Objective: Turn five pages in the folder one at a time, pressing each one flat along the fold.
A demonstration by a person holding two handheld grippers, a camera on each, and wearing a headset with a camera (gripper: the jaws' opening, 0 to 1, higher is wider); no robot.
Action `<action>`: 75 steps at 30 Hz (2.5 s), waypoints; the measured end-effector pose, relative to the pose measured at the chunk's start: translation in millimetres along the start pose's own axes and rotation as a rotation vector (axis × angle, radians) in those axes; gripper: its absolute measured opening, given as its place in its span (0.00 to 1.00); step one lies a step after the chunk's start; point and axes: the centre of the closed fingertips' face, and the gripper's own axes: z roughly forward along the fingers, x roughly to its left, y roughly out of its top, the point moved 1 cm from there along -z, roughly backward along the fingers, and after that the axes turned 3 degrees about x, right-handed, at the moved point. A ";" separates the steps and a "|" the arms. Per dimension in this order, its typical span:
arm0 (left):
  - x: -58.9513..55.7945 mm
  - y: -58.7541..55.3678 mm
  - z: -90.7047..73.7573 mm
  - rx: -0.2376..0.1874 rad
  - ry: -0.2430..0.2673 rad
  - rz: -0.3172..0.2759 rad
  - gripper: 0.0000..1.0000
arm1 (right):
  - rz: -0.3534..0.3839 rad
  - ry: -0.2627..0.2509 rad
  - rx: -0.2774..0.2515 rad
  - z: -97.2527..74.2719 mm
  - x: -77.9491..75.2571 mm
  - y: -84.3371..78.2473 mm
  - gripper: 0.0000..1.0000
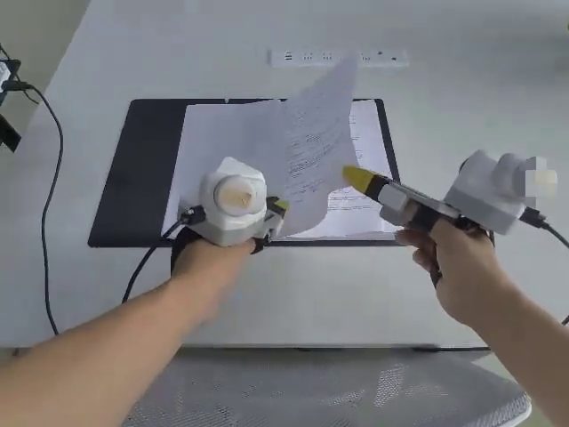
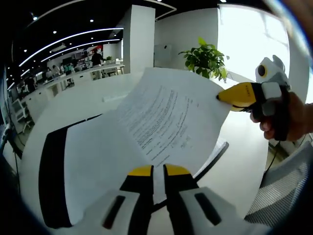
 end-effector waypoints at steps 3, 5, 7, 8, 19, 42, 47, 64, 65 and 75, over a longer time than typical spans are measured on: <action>10.8 -2.2 -14.5 -0.006 0.011 -0.018 0.07 | -0.007 0.035 0.009 11.9 13.1 -1.6 0.00; 18.3 -2.0 -27.2 -0.015 0.024 -0.039 0.07 | -0.007 0.055 0.015 20.4 21.1 -3.1 0.00; 25.0 0.8 -40.9 -0.034 0.036 -0.055 0.07 | -0.008 0.072 0.022 28.9 27.9 -5.1 0.00; 27.8 1.1 -46.6 -0.035 0.038 -0.059 0.08 | -0.011 0.078 0.026 32.5 30.7 -6.1 0.00; 67.7 4.1 -98.5 -0.065 0.095 -0.101 0.09 | -0.020 0.127 0.094 80.0 56.2 -26.4 0.00; 116.6 -28.5 -161.5 -0.059 0.162 -0.176 0.10 | -0.016 0.060 0.319 164.8 64.1 -111.3 0.00; 125.0 -42.2 -170.1 -0.044 0.175 -0.199 0.10 | 0.017 0.029 0.392 178.4 50.4 -131.8 0.00; 126.7 -55.7 -175.8 -0.033 0.187 -0.228 0.09 | 0.083 -0.037 0.483 198.6 19.3 -165.0 0.04; 126.7 -55.4 -174.6 -0.033 0.188 -0.226 0.09 | 0.084 -0.033 0.481 199.3 19.1 -164.9 0.05; 124.0 -57.0 -146.1 -0.003 0.161 -0.196 0.08 | 0.155 0.037 0.443 203.6 23.9 -155.0 0.09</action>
